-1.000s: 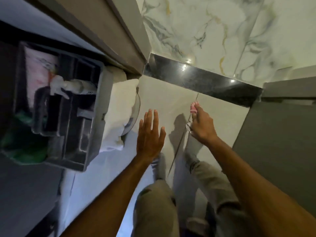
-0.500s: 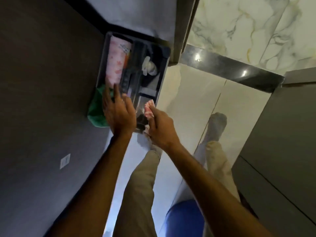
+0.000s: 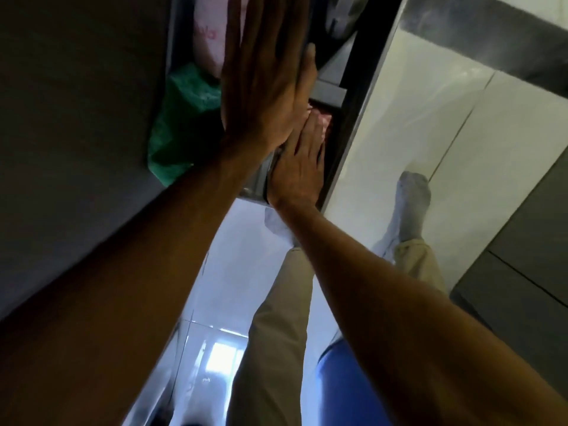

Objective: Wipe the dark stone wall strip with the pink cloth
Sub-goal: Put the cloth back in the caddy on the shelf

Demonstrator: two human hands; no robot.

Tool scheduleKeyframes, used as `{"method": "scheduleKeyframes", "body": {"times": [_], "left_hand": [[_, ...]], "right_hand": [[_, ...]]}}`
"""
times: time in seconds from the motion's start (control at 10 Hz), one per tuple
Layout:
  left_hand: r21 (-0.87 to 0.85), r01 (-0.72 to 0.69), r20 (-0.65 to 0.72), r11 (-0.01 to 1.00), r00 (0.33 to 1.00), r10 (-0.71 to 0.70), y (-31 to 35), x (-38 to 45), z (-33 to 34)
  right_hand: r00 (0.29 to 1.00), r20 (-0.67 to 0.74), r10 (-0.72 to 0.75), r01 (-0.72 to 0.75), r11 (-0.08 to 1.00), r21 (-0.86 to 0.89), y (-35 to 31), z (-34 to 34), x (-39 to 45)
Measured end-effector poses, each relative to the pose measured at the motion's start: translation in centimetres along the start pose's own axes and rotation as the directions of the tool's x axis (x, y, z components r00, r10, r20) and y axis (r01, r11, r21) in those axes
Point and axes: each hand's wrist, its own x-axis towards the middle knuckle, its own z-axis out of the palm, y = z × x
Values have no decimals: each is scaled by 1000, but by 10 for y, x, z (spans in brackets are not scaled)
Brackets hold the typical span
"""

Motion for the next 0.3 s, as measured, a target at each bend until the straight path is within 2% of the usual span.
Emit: {"method": "scheduleKeyframes", "body": {"times": [0.1, 0.2, 0.3], "left_hand": [[-53, -21, 120, 998, 992, 28, -4, 7, -10], [-108, 11, 303, 994, 953, 22, -3, 12, -40], [-159, 123, 333, 980, 941, -65, 15, 7, -128]], "right_hand": [[996, 43, -76, 80, 992, -98, -4, -18, -15], [977, 93, -191, 199, 976, -85, -17, -76, -50], [969, 89, -230, 222, 971, 88, -35, -197, -120]]}}
